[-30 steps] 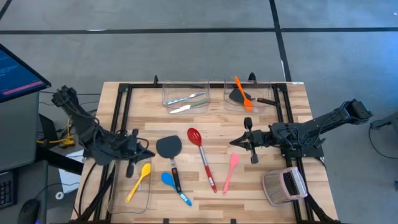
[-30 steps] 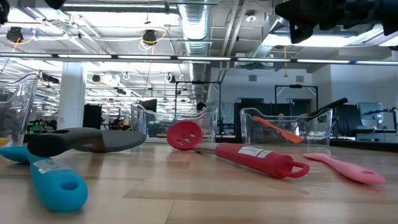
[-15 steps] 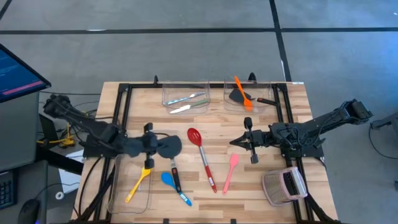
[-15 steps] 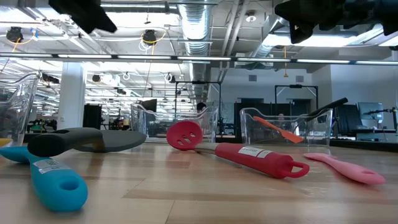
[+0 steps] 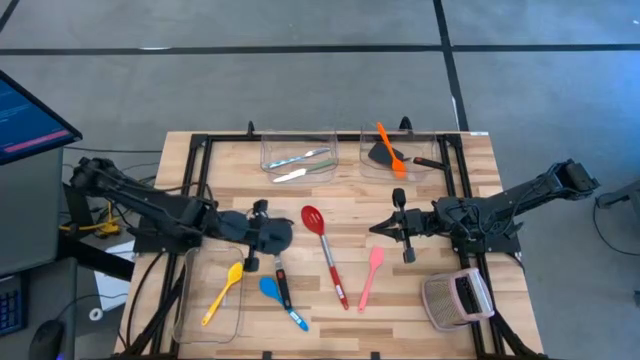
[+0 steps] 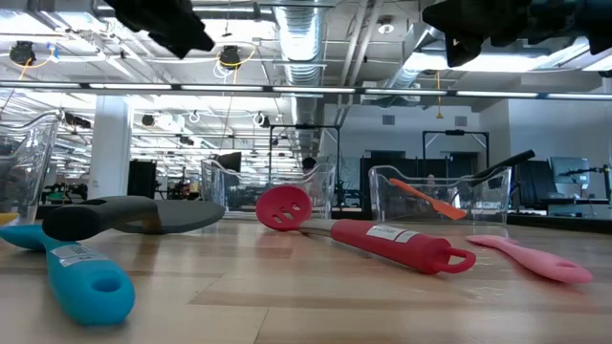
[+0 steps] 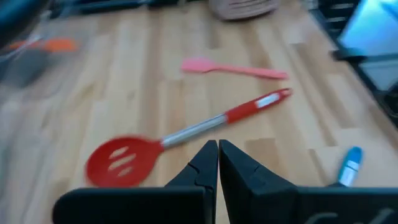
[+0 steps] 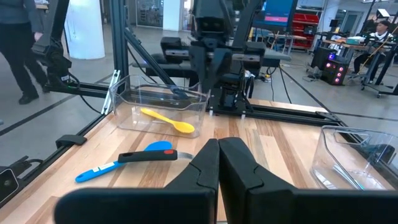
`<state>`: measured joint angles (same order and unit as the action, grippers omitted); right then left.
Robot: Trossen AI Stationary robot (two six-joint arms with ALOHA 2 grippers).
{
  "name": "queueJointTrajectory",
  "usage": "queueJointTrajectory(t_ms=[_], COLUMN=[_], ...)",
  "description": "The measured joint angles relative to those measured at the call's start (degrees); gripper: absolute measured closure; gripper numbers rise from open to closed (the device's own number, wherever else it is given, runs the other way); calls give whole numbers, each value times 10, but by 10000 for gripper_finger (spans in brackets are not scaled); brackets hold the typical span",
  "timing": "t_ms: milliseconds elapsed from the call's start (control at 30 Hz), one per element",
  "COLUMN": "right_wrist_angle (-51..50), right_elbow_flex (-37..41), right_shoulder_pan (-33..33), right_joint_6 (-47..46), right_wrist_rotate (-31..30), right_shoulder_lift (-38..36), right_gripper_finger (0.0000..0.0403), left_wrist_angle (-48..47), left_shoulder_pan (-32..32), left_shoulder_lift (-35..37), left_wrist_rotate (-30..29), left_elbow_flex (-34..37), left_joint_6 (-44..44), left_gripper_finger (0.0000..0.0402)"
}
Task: Pick & Place Kitchen Items
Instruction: Put the red serving spoon into the bottom transparent bin
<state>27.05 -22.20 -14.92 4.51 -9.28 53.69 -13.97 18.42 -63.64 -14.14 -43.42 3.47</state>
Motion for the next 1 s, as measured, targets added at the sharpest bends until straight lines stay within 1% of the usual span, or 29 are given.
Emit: queueJointTrajectory(t_ms=[67, 167, 433, 1000], right_wrist_angle=[0, 0, 0, 0], right_elbow_flex=[0, 0, 0, 0], right_shoulder_pan=[0, 0, 0, 0], right_joint_6=[0, 0, 0, 0], right_wrist_rotate=[0, 0, 0, 0], right_shoulder_lift=[0, 0, 0, 0], right_gripper_finger=[403, 403, 403, 403], left_wrist_angle=[26, 51, 51, 51], left_shoulder_pan=[-6, -15, -25, -24], left_shoulder_lift=[-11, -21, -24, -24], left_wrist_rotate=[21, 24, 22, 22], left_elbow_flex=[0, 0, 0, 0], left_joint_6=[-20, -29, -28, -28], left_gripper_finger=[399, 399, 399, 399])
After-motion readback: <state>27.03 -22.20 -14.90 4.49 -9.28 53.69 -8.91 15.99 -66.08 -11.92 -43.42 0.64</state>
